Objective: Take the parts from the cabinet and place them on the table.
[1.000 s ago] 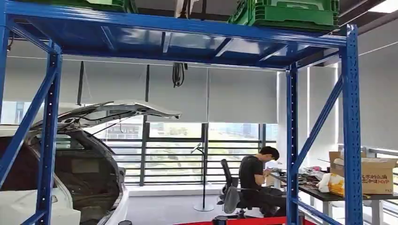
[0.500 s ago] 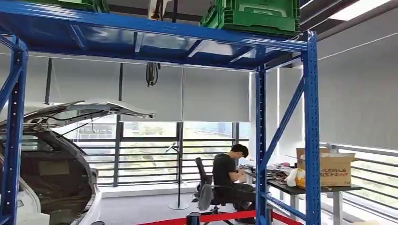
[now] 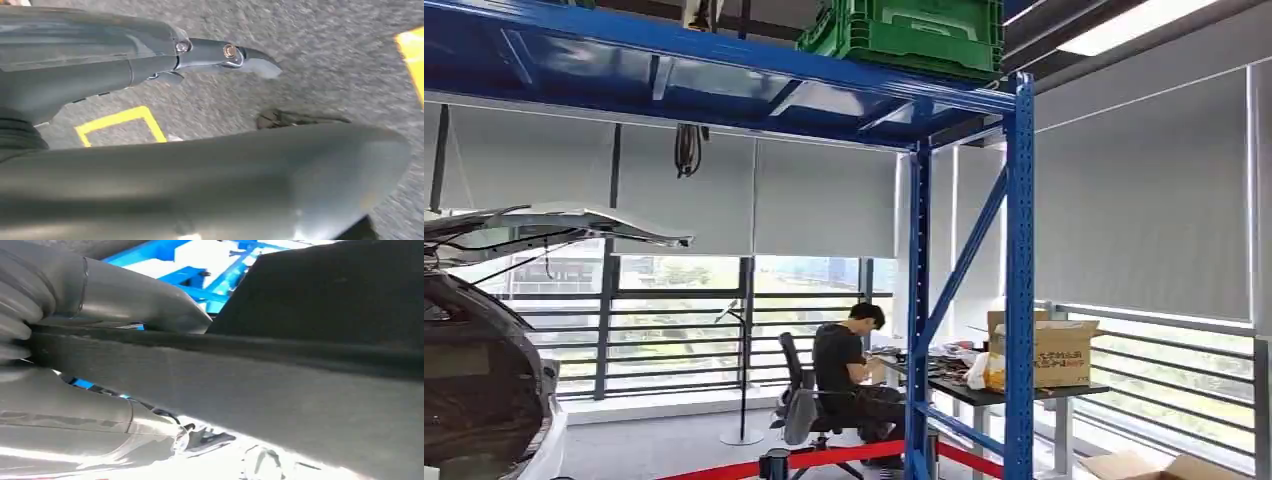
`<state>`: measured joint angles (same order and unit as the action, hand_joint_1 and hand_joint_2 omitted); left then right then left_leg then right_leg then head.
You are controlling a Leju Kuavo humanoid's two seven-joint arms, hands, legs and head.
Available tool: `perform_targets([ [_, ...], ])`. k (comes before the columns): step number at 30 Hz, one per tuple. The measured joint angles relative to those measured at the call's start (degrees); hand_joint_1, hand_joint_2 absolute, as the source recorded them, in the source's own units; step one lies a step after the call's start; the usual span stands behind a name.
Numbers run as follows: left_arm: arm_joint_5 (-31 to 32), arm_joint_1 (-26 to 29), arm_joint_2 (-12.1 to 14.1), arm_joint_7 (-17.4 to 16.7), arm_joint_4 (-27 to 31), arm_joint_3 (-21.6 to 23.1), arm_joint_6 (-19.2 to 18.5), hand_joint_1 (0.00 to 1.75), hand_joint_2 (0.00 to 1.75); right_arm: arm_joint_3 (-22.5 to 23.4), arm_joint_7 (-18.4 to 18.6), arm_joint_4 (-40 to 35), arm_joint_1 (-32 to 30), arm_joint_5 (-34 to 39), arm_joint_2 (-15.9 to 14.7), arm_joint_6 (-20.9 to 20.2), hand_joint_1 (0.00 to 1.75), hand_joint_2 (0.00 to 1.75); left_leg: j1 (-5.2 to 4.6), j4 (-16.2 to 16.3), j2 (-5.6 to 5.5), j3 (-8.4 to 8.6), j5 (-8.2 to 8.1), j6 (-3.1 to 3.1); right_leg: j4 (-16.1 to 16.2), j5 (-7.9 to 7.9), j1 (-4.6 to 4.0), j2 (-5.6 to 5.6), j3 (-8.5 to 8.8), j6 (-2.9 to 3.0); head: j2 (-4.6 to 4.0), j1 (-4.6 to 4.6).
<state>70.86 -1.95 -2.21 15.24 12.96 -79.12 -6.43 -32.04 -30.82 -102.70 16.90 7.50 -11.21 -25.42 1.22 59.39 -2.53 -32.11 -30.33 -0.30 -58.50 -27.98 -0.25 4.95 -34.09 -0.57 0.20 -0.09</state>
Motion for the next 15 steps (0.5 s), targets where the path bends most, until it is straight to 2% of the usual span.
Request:
perform_targets([
  [1,0.0,-0.1,-0.2,-0.1,0.0,0.0,0.1,0.00,0.00,0.0,0.1,-0.2,0.0,0.0,-0.1,0.0,1.75,1.75,0.40,-0.3,0.63,0.06,0.29,-0.46,-0.1,-0.06,-0.09,0.49,-0.14,-0.27,0.00,-0.02],
  [2,-0.1,-0.3,-0.2,-0.1,0.0,0.0,0.2,0.00,0.00,0.1,0.2,-0.4,-0.1,0.1,-0.2,0.0,1.75,1.75,0.47,-0.5,1.14,0.16,0.44,-0.73,-0.8,-0.95,-0.09,-1.03,-0.33,-0.58,0.00,0.00],
  [3,-0.2,-0.3,-0.2,-0.3,0.0,-0.1,0.3,0.00,0.00,0.2,0.2,-0.5,0.1,0.1,-0.3,0.0,1.75,1.75,0.49,-0.5,1.56,0.14,0.47,-1.08,-3.3,-2.71,0.04,-2.75,-1.41,-1.00,0.00,0.00],
  [4,-0.3,-0.3,-0.2,-0.5,0.0,-0.2,0.4,0.00,0.00,0.2,0.2,-0.5,0.2,0.1,-0.3,0.0,1.75,1.75,0.39,-0.5,2.12,0.14,0.45,-1.20,-7.6,-4.99,0.29,-3.75,-3.37,-1.33,0.00,0.00],
  [6,-0.7,-0.1,-0.1,-1.1,0.0,-0.6,0.8,0.00,0.00,0.3,0.2,-0.5,-0.3,0.1,-0.5,0.1,1.75,1.75,0.28,-0.5,3.37,0.12,0.39,-1.26,-16.5,-8.32,0.59,-4.38,-7.35,-1.81,0.00,0.00],
  [7,-0.7,-0.1,-0.1,-1.4,0.0,-0.7,1.0,0.00,0.00,0.4,0.1,-0.6,-0.6,0.1,-0.7,0.2,1.75,1.75,0.26,-0.5,3.83,0.12,0.38,-1.25,-17.8,-8.19,0.67,-4.47,-7.96,-1.91,0.00,0.00],
  [8,-0.7,-0.1,0.0,-1.9,0.0,-0.8,1.2,0.00,0.00,0.6,0.0,-0.6,-1.0,0.1,-1.0,0.3,1.75,1.75,0.24,-0.5,4.32,0.16,0.35,-1.24,-16.2,-6.78,0.71,-4.63,-7.16,-1.95,0.00,0.00],
  [9,-0.7,-0.1,0.0,-2.1,0.0,-0.9,1.4,0.00,0.00,0.9,-0.3,-0.9,-1.4,0.1,-1.3,0.3,1.75,1.75,0.23,-0.5,4.68,0.22,0.30,-1.20,-12.5,-4.63,0.70,-4.82,-5.23,-1.88,0.00,0.00],
  [10,-0.7,-0.1,0.0,-2.3,0.0,-1.0,1.6,0.00,0.00,1.2,-0.5,-1.3,-1.6,0.1,-1.5,0.3,1.75,1.75,0.23,-0.5,5.08,0.34,0.21,-1.07,-7.0,-2.05,0.67,-5.32,-2.48,-1.59,0.00,0.00],
  [11,-0.7,-0.1,0.0,-2.6,0.0,-1.1,1.7,0.00,0.00,1.4,-0.6,-1.6,-1.7,0.1,-1.7,0.3,1.75,1.75,0.20,-0.5,5.40,0.49,0.10,-0.89,-1.9,-0.01,0.49,-6.83,0.18,-1.22,0.00,0.00],
  [12,-0.7,-0.1,0.0,-2.8,0.0,-1.2,1.8,0.00,0.00,1.6,-0.7,-1.9,-1.9,0.1,-1.8,0.3,1.75,1.75,-0.16,-0.5,5.74,0.47,-0.06,-0.61,-0.1,-0.85,-0.17,-8.32,0.99,-1.11,0.00,0.00],
  [13,-0.7,-0.1,0.0,-3.0,0.0,-1.4,1.9,0.00,0.00,1.7,-0.8,-2.2,-2.1,0.0,-1.8,0.3,1.75,1.75,-0.16,-0.5,6.02,0.35,-0.05,-0.32,0.2,-0.74,-0.27,-7.73,0.81,-0.70,0.00,-0.02],
  [15,-0.5,0.0,0.0,-3.1,0.0,-1.5,1.9,0.00,0.00,1.9,-0.9,-2.6,-3.1,-0.1,-1.9,0.3,1.75,1.75,-0.07,-0.8,6.94,0.63,-0.02,0.22,0.1,-0.70,-0.42,-6.81,0.50,-0.33,0.00,-0.02],
])
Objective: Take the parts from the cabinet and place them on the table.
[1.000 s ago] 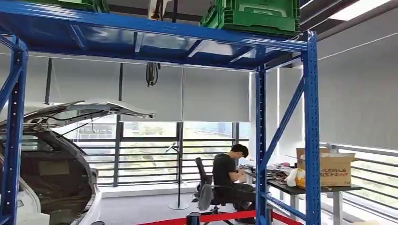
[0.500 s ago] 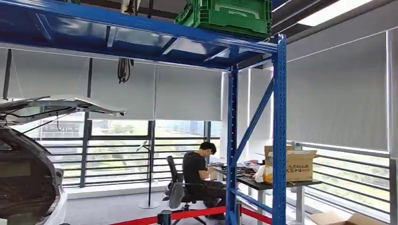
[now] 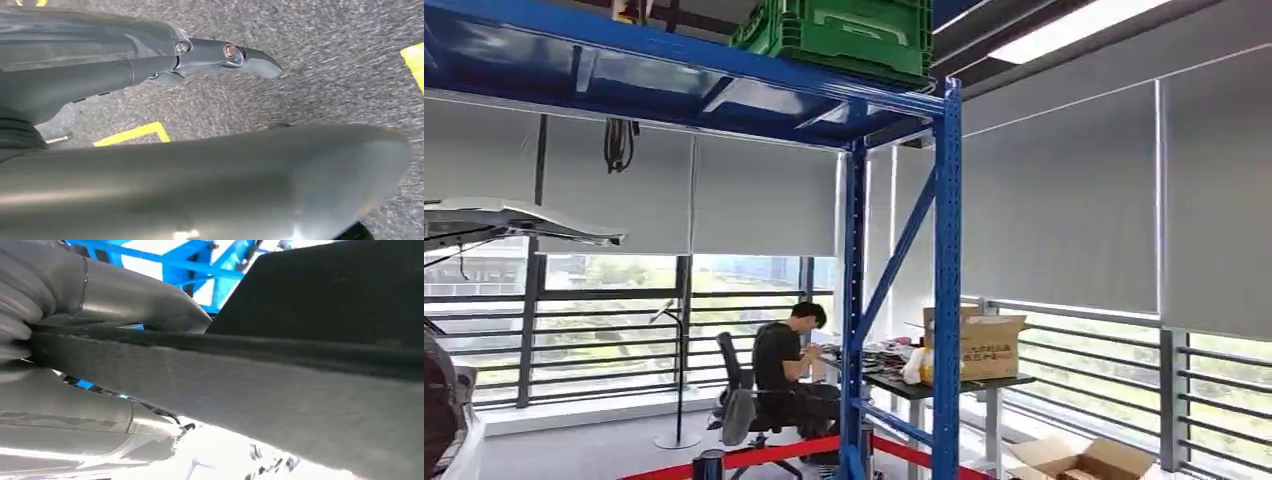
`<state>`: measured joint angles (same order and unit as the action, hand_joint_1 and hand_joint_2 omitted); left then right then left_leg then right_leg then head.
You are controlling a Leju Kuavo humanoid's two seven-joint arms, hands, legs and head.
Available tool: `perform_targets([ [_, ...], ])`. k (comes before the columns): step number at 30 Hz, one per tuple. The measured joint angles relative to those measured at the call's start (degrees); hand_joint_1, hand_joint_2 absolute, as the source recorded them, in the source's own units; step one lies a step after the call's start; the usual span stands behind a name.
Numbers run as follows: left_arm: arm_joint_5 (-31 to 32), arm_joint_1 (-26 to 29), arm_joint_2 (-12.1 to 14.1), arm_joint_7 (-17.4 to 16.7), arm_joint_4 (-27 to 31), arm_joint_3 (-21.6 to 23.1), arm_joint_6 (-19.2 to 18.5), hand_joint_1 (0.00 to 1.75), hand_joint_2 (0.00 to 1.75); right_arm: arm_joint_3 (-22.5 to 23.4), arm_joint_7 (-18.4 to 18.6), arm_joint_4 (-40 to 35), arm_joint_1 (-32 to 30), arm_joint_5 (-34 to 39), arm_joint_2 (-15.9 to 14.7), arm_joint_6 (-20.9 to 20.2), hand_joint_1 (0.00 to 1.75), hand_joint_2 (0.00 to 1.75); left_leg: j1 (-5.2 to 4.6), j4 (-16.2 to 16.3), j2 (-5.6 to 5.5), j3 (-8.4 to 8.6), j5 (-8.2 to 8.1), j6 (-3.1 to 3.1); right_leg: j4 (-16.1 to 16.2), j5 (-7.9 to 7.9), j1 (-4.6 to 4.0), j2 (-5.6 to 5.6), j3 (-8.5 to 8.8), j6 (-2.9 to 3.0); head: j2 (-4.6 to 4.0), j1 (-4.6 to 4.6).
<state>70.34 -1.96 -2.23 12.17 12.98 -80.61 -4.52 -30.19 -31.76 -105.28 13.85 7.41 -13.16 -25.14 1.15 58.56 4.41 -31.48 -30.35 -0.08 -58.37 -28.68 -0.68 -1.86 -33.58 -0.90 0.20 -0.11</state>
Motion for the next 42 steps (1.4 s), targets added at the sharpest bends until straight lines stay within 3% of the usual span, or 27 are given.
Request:
perform_targets([
  [1,0.1,-0.1,0.0,0.0,0.0,0.0,0.0,0.00,0.00,0.1,0.0,-0.1,-0.2,-0.1,0.0,0.0,1.75,1.75,-0.01,-0.2,0.51,0.25,0.02,0.44,0.4,0.31,0.04,0.47,0.04,0.50,0.00,0.00],
  [2,0.1,-0.2,0.0,0.1,0.0,0.0,0.0,0.00,0.00,0.0,0.0,-0.3,-0.3,-0.2,0.0,0.0,1.75,1.75,0.23,0.1,-0.28,0.13,-0.79,0.61,0.9,0.66,0.61,0.74,0.31,1.04,0.00,0.02],
  [3,0.2,-0.2,0.0,0.3,0.0,0.0,0.0,0.00,0.00,0.0,-0.1,-0.5,0.1,-0.2,0.1,-0.1,1.75,1.75,0.15,2.3,-2.12,-0.77,-2.64,0.54,0.9,0.76,0.55,1.18,0.27,1.46,0.00,0.00],
  [5,0.5,-0.2,0.0,0.8,0.0,0.0,-0.3,0.00,0.00,0.0,0.0,-0.5,0.1,-0.5,0.7,-0.1,1.75,1.75,0.03,11.0,-3.55,-4.65,-7.03,0.51,0.9,0.73,0.43,2.08,0.25,1.82,0.00,0.00],
  [7,0.5,-0.1,0.3,1.3,0.0,0.0,-0.3,0.00,0.00,-0.2,0.0,-0.5,0.1,-0.7,1.1,-0.1,1.75,1.75,-0.10,17.5,-3.89,-7.92,-8.57,0.49,0.9,0.75,0.24,3.22,0.25,1.90,0.00,0.00],
  [8,0.5,-0.1,0.5,1.4,0.0,0.0,-0.3,0.00,0.00,-0.2,0.0,-0.5,0.2,-0.7,1.3,-0.1,1.75,1.75,-0.12,17.0,-3.94,-7.81,-7.50,0.47,0.9,0.75,0.24,3.75,0.30,1.90,0.00,0.00],
  [10,0.5,-0.2,0.8,1.5,0.0,0.0,-0.3,0.00,0.00,-0.3,-0.1,-0.6,0.4,-0.7,1.7,0.0,1.75,1.75,-0.10,11.1,-4.14,-5.36,-3.39,0.31,0.7,0.71,0.24,4.89,0.33,1.85,0.00,0.00],
  [16,0.5,-0.2,0.8,1.5,0.0,0.0,-0.3,0.00,0.00,-0.3,-0.1,-0.6,0.5,-0.7,1.7,0.0,1.75,1.75,-0.10,10.5,-4.17,-5.12,-3.04,0.30,0.7,0.70,0.24,4.98,0.35,1.84,0.00,0.00],
  [17,0.5,-0.3,1.3,1.7,0.0,0.0,-0.2,0.00,0.00,-0.3,-0.1,-1.1,0.6,-0.5,2.2,0.1,1.75,1.75,0.17,2.1,-7.03,-1.72,1.02,0.03,0.3,0.47,0.28,6.13,0.21,1.59,0.00,0.00],
  [18,0.5,-0.3,1.4,1.8,0.0,0.0,-0.2,0.00,0.00,-0.3,-0.1,-1.2,0.7,-0.5,2.3,0.2,1.75,1.75,0.28,2.1,-8.17,-1.38,0.47,-0.06,0.2,0.41,0.16,6.33,0.11,1.46,0.00,0.02],
  [19,0.7,-0.5,2.0,2.0,0.0,-0.1,0.1,0.00,0.00,-0.4,0.1,-1.9,-0.2,-0.2,2.6,0.6,1.75,1.75,-0.02,0.9,-7.29,-1.16,0.21,-0.21,-0.2,0.74,0.44,8.03,-0.84,0.61,0.00,0.04],
  [20,1.2,-0.6,2.3,1.9,0.1,-0.1,0.0,0.00,0.00,-0.5,-0.2,-2.2,-0.3,0.0,2.5,0.6,1.75,1.75,0.36,0.3,-5.27,-0.58,0.39,-1.31,-5.1,-2.67,0.33,3.81,-2.83,-0.62,0.00,0.04],
  [22,1.6,-0.5,2.4,1.7,0.1,-0.1,0.2,0.00,0.00,-0.6,-0.4,-2.2,-0.8,0.0,2.5,0.6,1.75,1.75,0.21,0.3,-3.89,-0.52,0.28,-1.43,-14.3,-6.63,0.81,2.62,-7.34,-1.07,0.00,0.04],
  [23,1.7,-0.5,2.5,1.7,0.1,-0.1,0.2,0.00,0.00,-0.7,-0.5,-2.1,-1.1,0.0,2.5,0.7,1.75,1.75,0.20,0.4,-3.24,-0.53,0.21,-1.44,-17.4,-7.23,0.99,2.47,-8.93,-1.21,0.00,0.04],
  [24,2.0,-0.6,2.6,1.8,0.1,-0.1,0.2,0.00,0.00,-0.7,-0.7,-2.1,-1.4,0.0,2.5,0.7,1.75,1.75,0.20,0.4,-2.66,-0.47,0.13,-1.37,-17.4,-6.47,1.13,2.37,-9.04,-1.33,0.00,0.04],
  [26,2.2,-0.8,2.8,2.2,0.1,0.0,0.1,0.00,0.00,-0.7,-1.1,-2.0,-1.6,0.0,2.5,0.7,1.75,1.75,0.21,0.4,-1.63,-0.16,-0.13,-1.15,-10.2,-2.15,1.20,1.76,-5.49,-1.32,0.00,0.04],
  [27,2.2,-0.9,2.8,2.3,0.1,0.0,0.1,0.00,0.00,-0.7,-1.4,-2.1,-1.5,0.0,2.5,0.7,1.75,1.75,0.21,0.3,-1.22,0.12,-0.31,-0.92,-5.0,0.29,1.17,0.91,-2.77,-1.14,0.00,0.04],
  [28,2.2,-0.9,3.0,2.3,0.1,0.0,0.1,0.00,0.00,-0.7,-1.5,-2.1,-1.5,0.0,2.5,0.7,1.75,1.75,0.14,0.3,-0.86,0.36,-0.53,-0.58,-1.0,0.74,0.89,-1.66,-0.81,-0.96,0.00,0.04],
  [29,2.2,-1.1,3.1,2.4,0.1,0.0,0.1,0.00,0.00,-0.7,-1.6,-2.1,-1.5,0.0,2.6,0.8,1.75,1.75,-0.25,0.4,-0.47,0.34,-0.72,-0.26,-0.3,0.45,0.06,-2.39,-0.58,-0.48,0.00,0.04],
  [32,2.3,-1.2,3.4,2.3,0.1,0.0,0.2,0.00,0.00,-0.7,-2.1,-2.1,-2.0,-0.2,2.6,1.2,1.75,1.75,-0.03,-0.2,1.08,0.80,-0.76,0.48,-0.4,0.46,-0.19,-0.60,-1.00,0.40,0.00,0.04],
  [33,2.4,-1.4,3.4,2.0,0.1,0.1,0.4,0.00,0.00,-0.7,-2.3,-2.3,-2.1,-0.5,2.7,1.2,1.75,1.75,0.10,-0.1,1.21,0.90,-1.12,0.85,0.1,0.82,0.04,-0.01,-0.71,1.03,0.00,0.02],
  [35,2.8,-1.6,3.7,1.4,0.1,0.1,0.8,0.00,0.00,-0.7,-2.6,-2.5,-2.1,-0.8,2.9,1.3,1.75,1.75,0.25,3.8,-2.52,-0.81,-4.18,0.79,0.4,0.96,0.26,0.81,-0.61,1.86,0.00,0.04],
  [37,3.0,-1.2,4.0,1.2,0.1,0.1,1.0,0.00,0.00,-0.7,-3.0,-2.6,-2.3,-1.1,3.1,1.4,1.75,1.75,0.06,12.7,-3.72,-5.13,-7.99,0.69,0.4,0.87,0.14,2.03,-0.54,2.13,0.00,0.04],
  [38,3.0,-1.1,4.1,1.2,0.1,0.1,1.0,0.00,0.00,-0.7,-3.1,-2.6,-2.6,-1.2,3.1,1.4,1.75,1.75,-0.05,16.4,-3.86,-7.22,-8.92,0.68,0.3,0.85,0.07,2.77,-0.52,2.18,0.00,0.04],
  [39,3.0,-1.0,4.2,1.4,0.1,0.1,1.0,0.00,0.00,-0.7,-3.3,-2.6,-2.8,-1.2,3.1,1.4,1.75,1.75,-0.07,17.5,-3.93,-8.14,-8.40,0.70,0.3,0.84,0.05,3.56,-0.45,2.18,0.00,0.04],
  [40,3.1,-1.0,4.3,1.6,0.1,0.1,1.0,0.00,0.00,-0.7,-3.5,-2.6,-3.0,-1.3,3.1,1.4,1.75,1.75,-0.06,15.8,-4.00,-7.76,-6.56,0.63,0.3,0.81,0.05,4.32,-0.34,2.19,0.00,0.04],
  [42,3.1,-1.1,4.5,2.1,0.1,0.2,0.9,0.00,0.00,-0.6,-3.7,-2.7,-3.0,-1.4,3.1,1.4,1.75,1.75,0.05,7.5,-4.64,-4.48,-1.04,0.45,0.2,0.62,0.10,5.75,-0.04,2.04,0.00,0.04],
])
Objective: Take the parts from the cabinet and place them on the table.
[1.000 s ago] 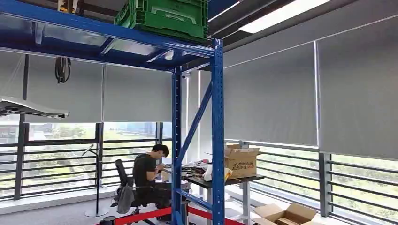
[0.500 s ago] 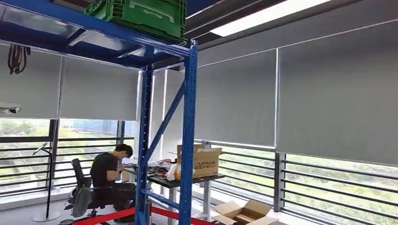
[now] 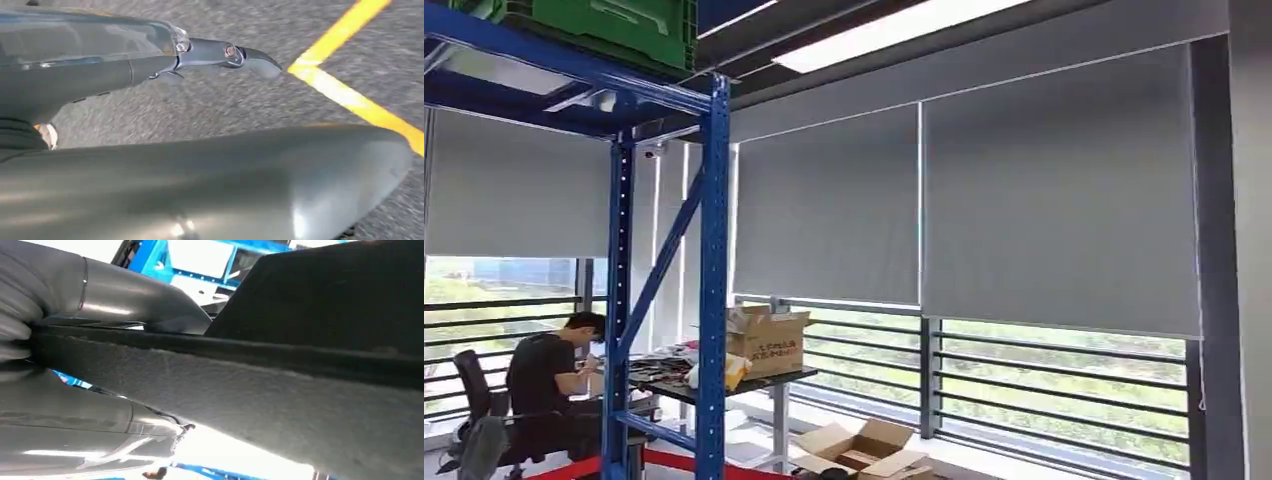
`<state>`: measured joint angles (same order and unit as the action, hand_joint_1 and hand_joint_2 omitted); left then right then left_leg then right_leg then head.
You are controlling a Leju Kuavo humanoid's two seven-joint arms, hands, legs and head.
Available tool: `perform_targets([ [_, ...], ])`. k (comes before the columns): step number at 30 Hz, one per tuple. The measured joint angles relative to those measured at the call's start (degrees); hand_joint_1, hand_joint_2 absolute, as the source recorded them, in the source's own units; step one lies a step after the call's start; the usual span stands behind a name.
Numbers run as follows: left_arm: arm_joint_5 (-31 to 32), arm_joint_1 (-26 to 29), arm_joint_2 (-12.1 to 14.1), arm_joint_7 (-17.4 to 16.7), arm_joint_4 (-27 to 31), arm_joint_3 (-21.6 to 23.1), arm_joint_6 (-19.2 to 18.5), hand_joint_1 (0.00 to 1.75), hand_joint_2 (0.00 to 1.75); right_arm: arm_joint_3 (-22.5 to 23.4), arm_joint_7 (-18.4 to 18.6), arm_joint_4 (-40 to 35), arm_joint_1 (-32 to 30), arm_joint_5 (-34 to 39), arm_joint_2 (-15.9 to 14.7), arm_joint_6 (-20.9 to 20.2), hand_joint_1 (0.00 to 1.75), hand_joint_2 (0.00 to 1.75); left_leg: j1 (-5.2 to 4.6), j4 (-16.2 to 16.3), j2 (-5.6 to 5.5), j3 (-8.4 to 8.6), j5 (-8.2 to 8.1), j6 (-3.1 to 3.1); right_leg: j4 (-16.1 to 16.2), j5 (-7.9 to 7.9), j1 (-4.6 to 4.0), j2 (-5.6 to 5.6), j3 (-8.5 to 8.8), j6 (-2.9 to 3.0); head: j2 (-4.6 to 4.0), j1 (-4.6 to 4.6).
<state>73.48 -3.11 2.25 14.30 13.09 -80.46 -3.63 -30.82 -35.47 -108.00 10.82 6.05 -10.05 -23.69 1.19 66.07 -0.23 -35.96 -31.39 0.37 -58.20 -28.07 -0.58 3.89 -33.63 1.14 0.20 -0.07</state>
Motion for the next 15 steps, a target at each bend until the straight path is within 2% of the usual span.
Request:
perform_targets([
  [1,0.0,0.0,0.1,0.2,0.0,0.0,0.0,0.00,0.00,0.0,0.0,-0.1,0.1,0.0,0.0,0.0,1.75,1.75,0.20,-4.5,-1.71,1.73,2.32,-0.09,-0.2,-0.23,0.03,0.66,0.09,-0.18,0.00,0.00],
  [2,0.1,-0.1,0.2,0.5,0.0,0.0,0.0,0.00,0.00,0.0,-0.1,-0.1,0.1,-0.1,0.1,-0.2,1.75,1.75,0.49,-5.4,-3.89,2.25,1.67,-0.14,-0.7,-0.43,-0.35,1.31,-0.31,-0.51,0.00,0.00],
  [4,-0.1,-0.2,0.2,1.1,0.0,0.0,-0.1,0.00,0.00,0.0,0.1,-0.2,0.1,-0.5,0.3,-0.3,1.75,1.75,0.20,-6.1,-3.25,2.48,1.23,-0.25,-0.9,-0.21,0.14,2.46,-0.91,-1.03,0.02,0.04],
  [5,-0.1,-0.3,0.2,1.3,0.0,0.0,-0.1,0.00,0.00,0.0,0.1,-0.2,0.0,-0.8,0.3,-0.3,1.75,1.75,0.03,-6.1,-2.83,2.55,1.25,-0.56,-0.7,-0.08,0.32,2.91,-0.95,-1.36,0.00,0.02],
  [6,-0.2,-0.4,0.2,1.5,0.0,0.0,-0.1,0.00,0.00,0.1,0.4,-0.2,0.2,-1.1,0.3,-0.3,1.75,1.75,0.35,-6.4,-2.19,2.72,1.43,-0.93,-0.8,-0.18,0.16,3.46,-0.97,-1.62,0.00,0.00],
  [7,-0.3,-0.7,0.2,1.6,0.0,0.0,-0.1,0.00,0.00,0.1,0.7,-0.3,0.2,-1.2,0.3,-0.2,1.75,1.75,0.48,-6.6,-1.63,2.99,1.53,-1.20,-1.5,-0.90,0.15,2.00,-1.00,-1.85,0.00,0.02],
  [8,-0.4,-0.7,0.3,1.6,0.0,0.0,0.0,0.00,0.00,0.1,0.9,-0.5,0.6,-1.2,0.3,-0.1,1.75,1.75,0.49,-6.8,-1.14,3.22,1.49,-1.55,-3.9,-2.51,0.07,-0.94,-2.09,-2.35,0.00,0.02],
  [9,-0.4,-0.7,0.3,1.6,0.0,0.0,0.0,0.00,0.00,0.1,0.9,-0.5,0.9,-1.2,0.3,0.0,1.75,1.75,0.37,-6.8,-0.50,3.34,1.41,-1.71,-7.7,-4.49,0.30,-2.30,-3.95,-2.69,0.00,0.02],
  [10,-0.3,-0.6,0.3,1.6,0.0,0.0,-0.1,0.00,0.00,0.1,1.1,-0.5,1.0,-1.2,0.3,0.1,1.75,1.75,0.29,-6.8,0.27,3.42,1.30,-1.84,-12.7,-6.60,0.56,-2.99,-6.44,-3.01,0.00,0.02],
  [11,-0.1,-0.6,0.3,1.5,0.0,0.0,-0.1,0.00,0.00,0.1,1.3,-0.5,1.0,-1.1,0.3,0.1,1.75,1.75,0.27,-6.8,0.96,3.46,1.18,-1.88,-16.7,-7.86,0.75,-3.22,-8.49,-3.25,0.00,0.04],
  [12,0.0,-0.5,0.3,1.5,0.0,0.0,-0.2,0.00,0.00,0.1,1.3,-0.5,0.9,-1.1,0.3,0.2,1.75,1.75,0.27,-6.7,1.52,3.51,1.09,-1.84,-18.3,-7.83,0.90,-3.30,-9.42,-3.37,0.00,0.04],
  [13,0.0,-0.5,0.3,1.5,0.0,0.0,-0.2,0.00,0.00,0.1,1.4,-0.5,0.9,-1.1,0.3,0.2,1.75,1.75,0.27,-6.7,2.11,3.64,0.97,-1.77,-17.2,-6.56,1.03,-3.42,-9.05,-3.51,0.00,0.04],
  [14,0.0,-0.6,0.2,1.6,0.0,0.0,-0.3,0.00,0.00,0.1,1.6,-0.5,1.1,-1.1,0.3,0.2,1.75,1.75,0.28,-6.7,2.64,3.87,0.75,-1.67,-13.7,-4.24,1.08,-3.65,-7.34,-3.56,0.00,0.04],
  [15,0.0,-0.7,0.2,1.7,0.0,0.0,-0.4,0.00,0.00,0.1,1.9,-0.5,1.3,-1.1,0.3,0.2,1.75,1.75,0.30,-6.8,3.17,4.24,0.52,-1.46,-8.0,-1.35,1.07,-4.17,-4.50,-3.40,0.00,0.04],
])
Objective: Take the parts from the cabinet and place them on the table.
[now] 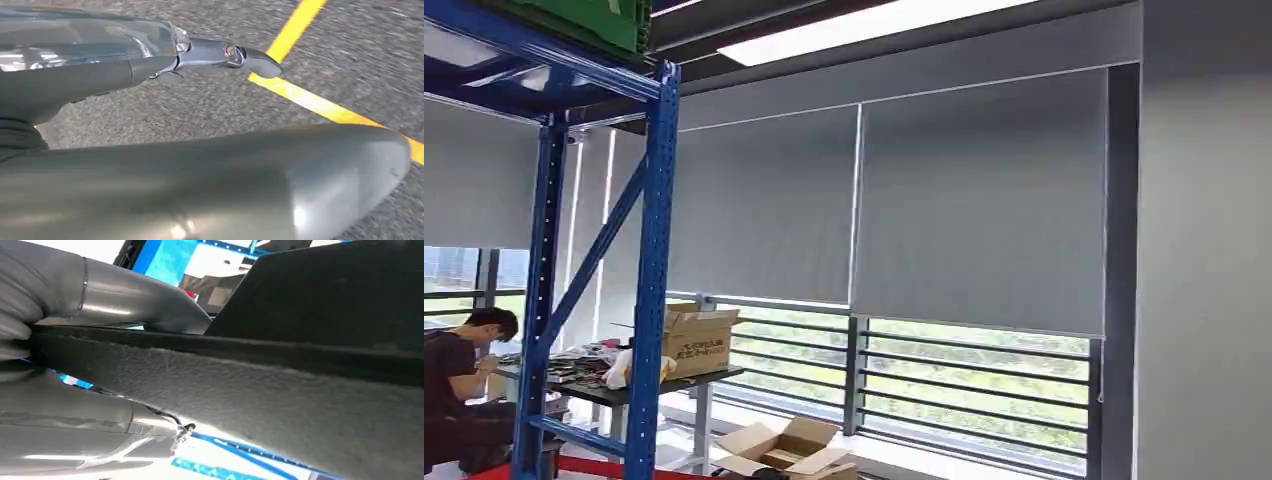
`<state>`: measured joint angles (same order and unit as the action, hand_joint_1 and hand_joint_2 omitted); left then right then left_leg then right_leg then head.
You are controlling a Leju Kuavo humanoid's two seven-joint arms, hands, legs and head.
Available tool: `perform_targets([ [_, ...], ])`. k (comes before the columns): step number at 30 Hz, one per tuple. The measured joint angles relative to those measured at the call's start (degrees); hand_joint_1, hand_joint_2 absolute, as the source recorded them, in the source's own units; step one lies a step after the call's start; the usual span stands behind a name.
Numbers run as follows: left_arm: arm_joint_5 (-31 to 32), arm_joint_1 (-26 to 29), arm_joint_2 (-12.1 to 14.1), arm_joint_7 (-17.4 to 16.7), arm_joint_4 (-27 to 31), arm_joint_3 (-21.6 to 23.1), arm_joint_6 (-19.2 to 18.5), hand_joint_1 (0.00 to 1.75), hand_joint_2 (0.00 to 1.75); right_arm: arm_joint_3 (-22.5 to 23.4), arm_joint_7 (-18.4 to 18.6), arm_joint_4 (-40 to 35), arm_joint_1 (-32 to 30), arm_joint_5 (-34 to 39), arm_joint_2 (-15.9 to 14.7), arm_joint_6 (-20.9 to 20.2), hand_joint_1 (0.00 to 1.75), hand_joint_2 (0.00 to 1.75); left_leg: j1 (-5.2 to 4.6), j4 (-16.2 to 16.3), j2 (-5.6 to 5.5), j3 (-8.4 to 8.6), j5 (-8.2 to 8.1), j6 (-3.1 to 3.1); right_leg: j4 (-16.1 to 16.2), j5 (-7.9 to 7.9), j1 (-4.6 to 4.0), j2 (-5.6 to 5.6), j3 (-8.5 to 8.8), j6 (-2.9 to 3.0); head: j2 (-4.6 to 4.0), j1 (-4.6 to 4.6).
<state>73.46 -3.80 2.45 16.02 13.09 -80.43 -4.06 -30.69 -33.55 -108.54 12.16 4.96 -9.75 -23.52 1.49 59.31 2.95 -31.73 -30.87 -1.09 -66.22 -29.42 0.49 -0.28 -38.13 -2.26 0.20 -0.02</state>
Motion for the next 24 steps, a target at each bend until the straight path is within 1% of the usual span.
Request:
perform_targets([
  [1,0.0,-0.1,0.0,0.2,0.0,0.0,-0.1,0.00,0.00,0.0,0.3,-0.1,0.3,0.0,0.0,0.0,1.75,1.75,0.00,0.0,0.33,0.35,-0.25,0.28,4.7,2.07,-0.06,-1.26,2.46,0.17,0.00,0.00],
  [2,0.0,-0.1,0.0,0.3,0.0,0.0,-0.2,0.00,0.00,0.0,0.4,-0.1,0.7,0.0,0.0,0.0,1.75,1.75,-0.14,-0.2,0.77,0.51,-0.42,0.55,6.5,1.08,-0.67,-3.29,3.51,0.21,0.00,-0.02],
  [3,0.0,-0.2,0.0,0.3,0.0,0.0,-0.2,0.00,0.00,0.0,0.6,-0.1,0.9,0.0,0.0,0.0,1.75,1.75,-0.38,-0.1,1.13,0.51,-0.57,0.81,7.2,1.37,-1.08,-2.99,3.45,0.79,0.00,0.00],
  [4,0.0,-0.1,0.0,0.3,0.0,0.0,-0.3,0.00,0.00,0.0,0.7,-0.3,0.9,0.0,0.0,0.0,1.75,1.75,-0.33,-0.3,1.64,0.60,-0.54,1.05,7.1,1.34,-1.10,-2.59,3.25,1.13,0.02,-0.04],
  [5,0.0,-0.2,0.0,0.3,0.0,0.0,-0.3,0.00,0.00,0.0,0.7,-0.3,0.9,0.0,0.0,0.0,1.75,1.75,-0.29,-0.5,2.08,0.77,-0.59,1.23,7.1,1.39,-1.24,-1.98,3.12,1.34,0.00,-0.04],
  [6,0.0,-0.2,-0.1,0.3,0.0,0.0,-0.3,0.00,0.00,0.0,0.9,-0.3,1.0,0.0,0.0,0.0,1.75,1.75,-0.24,-0.6,2.71,1.02,-0.63,1.57,7.4,1.54,-1.24,-1.35,3.09,1.74,0.00,-0.02],
  [7,0.0,-0.4,-0.2,0.3,0.0,0.1,-0.3,0.00,0.00,0.0,1.0,-0.5,1.0,0.1,0.0,0.1,1.75,1.75,0.09,-0.4,2.16,0.98,-1.43,1.84,8.0,1.81,-0.72,-0.91,3.62,2.30,0.02,-0.04],
  [8,0.1,-0.5,-0.3,0.2,0.0,0.1,-0.3,0.00,0.00,0.0,1.0,-0.6,1.3,0.2,0.0,0.1,1.75,1.75,0.10,1.4,0.01,0.26,-2.55,1.71,8.2,1.83,-0.81,-0.52,3.74,2.74,0.02,-0.07],
  [9,0.1,-0.4,-0.4,0.0,0.0,0.1,-0.3,0.00,0.00,0.0,1.1,-0.5,1.6,0.2,0.0,0.1,1.75,1.75,0.04,5.0,-1.24,-1.49,-4.46,1.59,8.2,1.81,-0.84,-0.21,3.78,3.05,0.00,-0.06],
  [10,0.1,-0.2,-0.4,-0.2,0.0,0.1,-0.3,0.00,0.00,0.0,1.1,-0.5,1.6,0.2,0.0,0.1,1.75,1.75,-0.04,9.6,-1.95,-3.80,-6.40,1.59,8.2,1.71,-0.92,0.34,3.88,3.23,0.00,-0.07],
  [11,-0.1,0.0,-0.4,-0.2,0.0,0.1,-0.2,0.00,0.00,0.0,1.1,-0.5,1.6,0.0,0.0,0.2,1.75,1.75,-0.12,14.3,-2.30,-6.39,-7.88,1.58,8.2,1.64,-1.01,1.04,3.92,3.34,0.00,-0.07],
  [12,-0.2,0.2,-0.4,-0.4,0.0,0.1,-0.1,0.00,0.00,0.0,1.2,-0.4,1.5,-0.2,0.0,0.2,1.75,1.75,-0.20,17.1,-2.42,-8.22,-8.09,1.55,8.1,1.60,-1.08,1.82,4.00,3.39,0.00,-0.05],
  [13,-0.2,0.2,-0.4,-0.4,0.0,0.1,-0.1,0.00,0.00,0.0,1.3,-0.3,1.6,-0.3,0.0,0.3,1.75,1.75,-0.24,16.9,-2.48,-8.63,-6.94,1.51,8.1,1.56,-1.09,2.53,4.16,3.40,0.00,-0.07],
  [14,-0.3,0.1,-0.4,-0.5,0.0,0.1,-0.1,0.00,0.00,0.0,1.4,-0.3,1.6,-0.3,0.0,0.3,1.75,1.75,-0.25,14.2,-2.59,-7.85,-4.51,1.41,8.1,1.47,-1.09,3.29,4.34,3.39,0.00,-0.07],
  [15,-0.3,0.0,-0.4,-0.7,0.0,0.1,-0.1,0.00,0.00,0.0,1.5,-0.3,1.6,-0.3,0.0,0.3,1.75,1.75,-0.22,10.0,-2.80,-6.26,-1.62,1.29,8.1,1.34,-1.07,3.98,4.55,3.30,0.00,-0.07],
  [16,-0.3,0.0,-0.4,-0.7,0.0,0.1,-0.1,0.00,0.00,0.0,1.7,-0.3,1.7,-0.3,0.0,0.3,1.75,1.75,-0.16,5.2,-3.73,-4.36,1.17,1.18,8.0,1.11,-1.03,4.62,4.78,3.16,0.00,-0.04],
  [17,-0.3,0.0,-0.4,-0.7,0.0,0.1,-0.1,0.00,0.00,0.0,1.7,-0.3,1.7,-0.2,0.0,0.3,1.75,1.75,0.15,2.5,-6.77,-3.32,2.00,0.99,7.8,0.88,-0.93,5.12,4.58,2.90,0.00,-0.07],
  [18,-0.3,0.1,-0.4,-0.8,0.0,0.1,-0.1,0.00,0.00,0.0,1.8,-0.2,1.8,-0.2,0.0,0.2,1.75,1.75,0.46,0.9,-7.42,-2.68,1.60,1.01,7.0,0.74,-1.24,5.88,4.13,2.63,0.00,-0.05],
  [19,-0.3,0.0,-0.4,-0.9,0.0,0.1,-0.2,0.00,0.00,-0.1,2.0,-0.2,1.8,-0.3,0.0,0.2,1.75,1.75,0.09,1.1,-7.03,-2.86,1.37,0.87,7.2,0.97,-0.86,6.41,3.81,2.24,0.04,-0.02],
  [20,-0.3,0.0,-0.5,-0.8,0.0,0.1,-0.2,0.00,0.00,-0.2,2.2,0.0,1.6,-0.3,0.0,0.2,1.75,1.75,-0.13,1.1,-6.60,-2.84,1.34,0.73,7.4,1.08,-0.72,6.92,3.70,1.95,0.02,0.00],
  [21,-0.3,-0.1,-0.5,-0.8,0.0,0.1,-0.2,0.00,0.00,-0.2,2.2,0.1,1.5,-0.3,-0.1,0.2,1.75,1.75,-0.17,1.0,-6.10,-2.75,1.40,0.41,7.6,1.14,-0.61,7.49,3.70,1.58,0.00,0.00],
  [22,-0.3,-0.3,-0.6,-0.8,0.0,0.1,-0.2,0.00,0.00,-0.2,2.2,0.2,1.6,-0.3,-0.2,0.2,1.75,1.75,0.27,0.5,-5.39,-2.51,1.66,-0.03,7.4,0.81,-0.66,7.67,3.61,1.32,0.00,0.00],
  [23,-0.2,-0.4,-0.7,-0.8,0.0,0.1,-0.2,0.00,0.00,-0.2,2.2,0.2,1.6,-0.2,-0.3,0.2,1.75,1.75,0.17,0.3,-4.97,-2.25,1.69,-0.24,6.2,-0.17,-0.96,4.69,3.32,1.02,0.00,0.00],
  [24,-0.2,-0.3,-0.7,-0.8,0.0,0.1,-0.2,0.00,0.00,-0.2,2.2,0.3,1.8,0.0,-0.4,0.2,1.75,1.75,0.10,0.2,-4.33,-2.09,1.59,-0.55,3.1,-1.99,-0.84,2.69,1.87,0.71,0.00,0.00],
])
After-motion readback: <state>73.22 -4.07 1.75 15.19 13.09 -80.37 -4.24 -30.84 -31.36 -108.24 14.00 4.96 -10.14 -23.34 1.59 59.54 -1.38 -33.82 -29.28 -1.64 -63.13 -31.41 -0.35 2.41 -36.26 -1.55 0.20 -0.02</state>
